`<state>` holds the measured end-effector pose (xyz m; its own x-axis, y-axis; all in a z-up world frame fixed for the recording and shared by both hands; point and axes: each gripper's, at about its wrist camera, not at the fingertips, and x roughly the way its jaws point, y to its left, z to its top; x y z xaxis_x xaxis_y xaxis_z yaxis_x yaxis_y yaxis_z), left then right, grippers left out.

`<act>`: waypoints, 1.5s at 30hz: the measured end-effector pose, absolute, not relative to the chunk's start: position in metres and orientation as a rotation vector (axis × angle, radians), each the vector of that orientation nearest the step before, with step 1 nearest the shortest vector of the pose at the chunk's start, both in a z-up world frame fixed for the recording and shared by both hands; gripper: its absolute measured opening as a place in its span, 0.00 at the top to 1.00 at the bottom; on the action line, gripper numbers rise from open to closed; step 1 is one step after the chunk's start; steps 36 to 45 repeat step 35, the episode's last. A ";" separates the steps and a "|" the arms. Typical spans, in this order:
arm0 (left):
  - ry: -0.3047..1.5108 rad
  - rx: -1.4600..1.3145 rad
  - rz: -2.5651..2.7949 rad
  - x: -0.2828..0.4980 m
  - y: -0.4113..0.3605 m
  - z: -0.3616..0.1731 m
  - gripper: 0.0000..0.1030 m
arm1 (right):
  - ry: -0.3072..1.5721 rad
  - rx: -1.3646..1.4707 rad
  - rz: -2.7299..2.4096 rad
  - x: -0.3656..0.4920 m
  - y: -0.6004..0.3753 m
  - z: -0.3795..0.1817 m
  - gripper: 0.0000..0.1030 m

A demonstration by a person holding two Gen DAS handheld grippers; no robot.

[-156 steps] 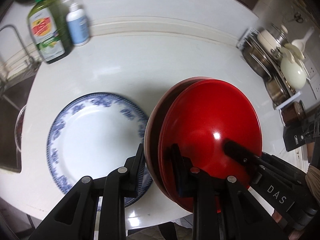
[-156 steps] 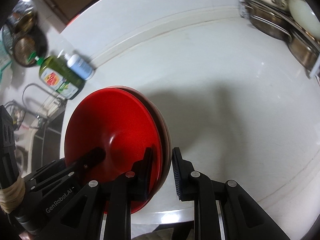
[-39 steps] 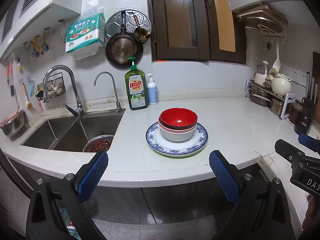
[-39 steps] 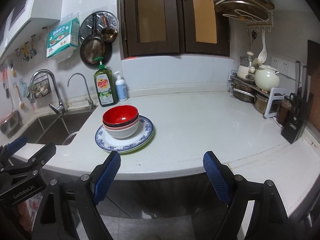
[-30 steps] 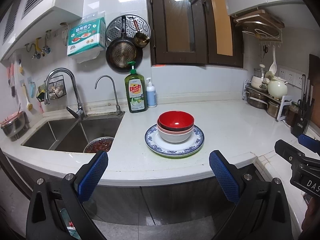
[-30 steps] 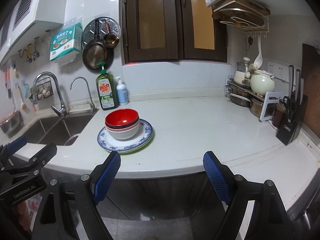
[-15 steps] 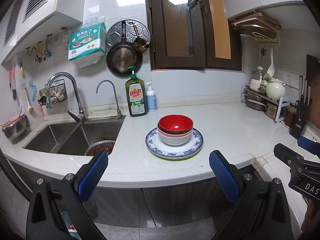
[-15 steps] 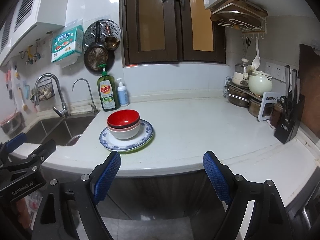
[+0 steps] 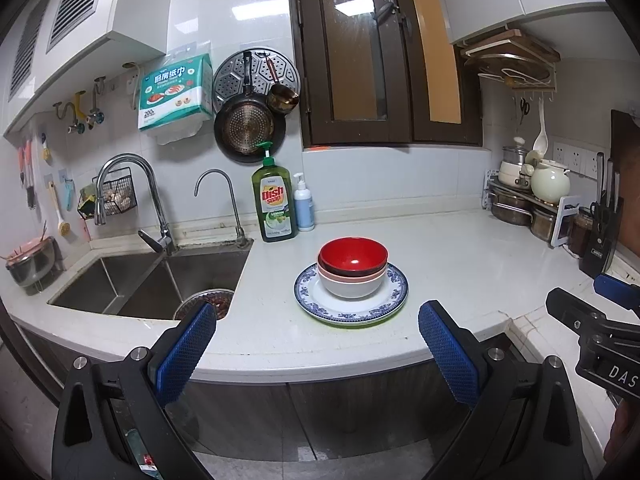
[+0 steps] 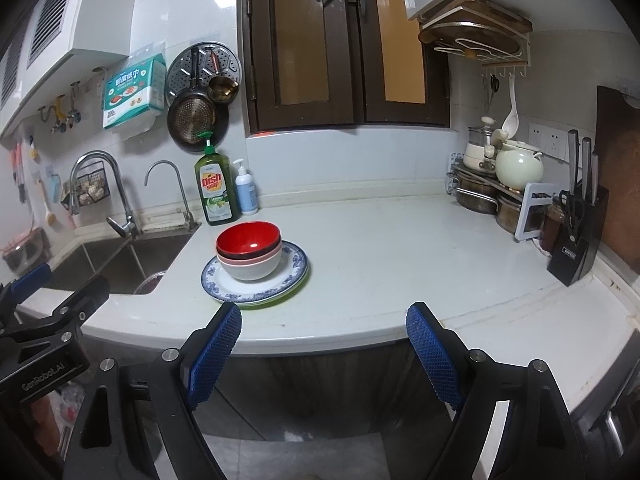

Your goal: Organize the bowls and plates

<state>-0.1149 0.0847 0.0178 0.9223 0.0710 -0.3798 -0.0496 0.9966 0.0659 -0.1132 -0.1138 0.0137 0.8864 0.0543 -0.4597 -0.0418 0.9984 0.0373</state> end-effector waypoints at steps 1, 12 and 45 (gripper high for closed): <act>0.391 0.057 0.063 -0.115 0.085 0.018 0.00 | 0.478 0.027 0.049 -0.113 -0.114 0.014 0.17; 0.388 0.061 0.068 -0.113 0.086 0.019 0.00 | 0.477 0.021 0.055 -0.111 -0.110 0.015 0.17; 0.377 0.065 0.064 -0.111 0.099 0.018 0.00 | 0.478 0.015 0.054 -0.112 -0.107 0.015 0.17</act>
